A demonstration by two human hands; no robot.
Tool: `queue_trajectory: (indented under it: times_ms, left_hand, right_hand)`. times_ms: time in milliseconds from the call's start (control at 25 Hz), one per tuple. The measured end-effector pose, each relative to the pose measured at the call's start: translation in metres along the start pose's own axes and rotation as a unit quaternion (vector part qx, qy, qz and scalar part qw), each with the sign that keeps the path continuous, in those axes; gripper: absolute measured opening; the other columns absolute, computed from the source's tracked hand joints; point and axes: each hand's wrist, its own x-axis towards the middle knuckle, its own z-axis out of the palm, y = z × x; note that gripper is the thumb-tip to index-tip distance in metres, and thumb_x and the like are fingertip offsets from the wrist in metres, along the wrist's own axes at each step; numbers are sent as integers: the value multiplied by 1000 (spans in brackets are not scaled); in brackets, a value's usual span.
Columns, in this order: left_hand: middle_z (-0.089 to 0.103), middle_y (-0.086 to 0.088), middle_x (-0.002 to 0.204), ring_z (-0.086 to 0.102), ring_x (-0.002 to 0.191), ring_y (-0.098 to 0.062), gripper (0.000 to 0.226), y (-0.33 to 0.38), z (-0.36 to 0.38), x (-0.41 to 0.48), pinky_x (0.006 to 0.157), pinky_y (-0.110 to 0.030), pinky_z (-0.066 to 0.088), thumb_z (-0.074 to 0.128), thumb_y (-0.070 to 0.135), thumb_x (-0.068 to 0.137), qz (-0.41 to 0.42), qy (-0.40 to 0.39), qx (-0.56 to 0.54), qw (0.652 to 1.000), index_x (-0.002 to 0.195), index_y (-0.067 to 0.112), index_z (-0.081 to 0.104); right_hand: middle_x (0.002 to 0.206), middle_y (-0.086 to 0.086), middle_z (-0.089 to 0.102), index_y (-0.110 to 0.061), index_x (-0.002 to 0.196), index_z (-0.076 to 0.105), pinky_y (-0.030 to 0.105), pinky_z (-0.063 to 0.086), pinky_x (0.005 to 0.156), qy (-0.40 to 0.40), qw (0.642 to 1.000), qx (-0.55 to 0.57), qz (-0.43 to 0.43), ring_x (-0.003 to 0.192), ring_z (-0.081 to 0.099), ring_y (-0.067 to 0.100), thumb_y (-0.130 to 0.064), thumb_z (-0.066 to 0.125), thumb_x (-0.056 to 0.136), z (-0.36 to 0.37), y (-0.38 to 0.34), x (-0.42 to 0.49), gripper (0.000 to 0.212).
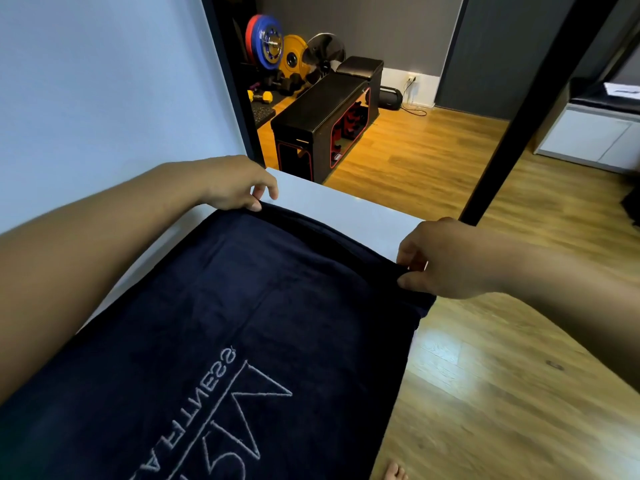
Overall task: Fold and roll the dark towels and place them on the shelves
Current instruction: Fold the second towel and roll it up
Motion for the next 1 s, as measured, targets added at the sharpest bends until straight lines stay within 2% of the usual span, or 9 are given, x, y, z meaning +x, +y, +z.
queue_trajectory:
  times_ms: [160,320,400,520,640,760,880,920,1000]
  left_hand:
    - [55,13,87,55,83,-15,17,-3,1,-4,74,-31,44,70,17,87,13,8,-29,999,90,31,63]
    - [57,10,91,56,82,-12,32,-4,1,-5,74,-27,40,71,14,88,7,1,-43,999,118,24,66]
    - [57,10,91,55,83,-12,33,-6,4,-5,74,-23,39,70,13,88,6,10,-42,999,120,20,68]
    - [55,13,88,52,83,-9,25,-7,4,-5,73,-18,40,70,11,88,21,1,-17,1000,111,20,73]
    - [58,11,88,55,84,-11,17,-6,2,-4,79,-31,48,71,12,86,27,-11,0,1000,97,25,74]
    - [55,13,92,53,87,-11,20,-5,1,-6,79,-32,46,70,17,87,25,-15,28,999,86,35,60]
    - [48,16,95,49,94,-11,22,-6,8,-6,78,-33,45,64,26,89,30,-6,95,995,87,39,46]
    - [47,14,94,49,95,-12,20,-6,11,-5,78,-35,47,62,25,90,32,10,93,995,87,37,46]
    - [47,10,96,50,96,-16,14,-5,15,-3,78,-40,49,61,20,90,31,65,78,994,91,29,51]
  right_hand:
    - [99,-15,61,-36,100,55,33,52,82,-55,998,3,1,95,58,12,-57,67,83,2,5,-3,30]
    - [95,-7,59,-29,90,51,32,49,75,13,1000,-4,2,89,54,16,-45,70,85,-1,11,0,25]
    - [90,-6,57,-24,87,50,32,46,69,61,998,-17,-14,87,52,18,-35,67,88,2,16,1,21]
    - [100,-4,59,-24,96,48,27,46,68,73,997,-4,-27,90,53,17,-29,65,91,2,19,3,18]
    - [106,-8,63,-26,114,52,15,39,60,32,998,46,6,86,55,10,-37,70,88,-1,22,2,33]
    - [103,-9,65,-26,119,57,21,42,69,26,999,46,-2,89,56,11,-45,70,86,5,23,-3,39]
    - [91,-8,62,-27,102,64,30,51,70,26,1000,10,-13,87,57,14,-45,68,86,10,16,-6,24]
    - [86,-7,61,-28,90,62,31,52,66,33,999,16,-11,83,57,15,-43,69,83,8,13,-5,18]
    - [82,-5,57,-26,78,55,34,51,62,45,998,39,3,78,57,18,-38,73,77,5,10,-1,22]
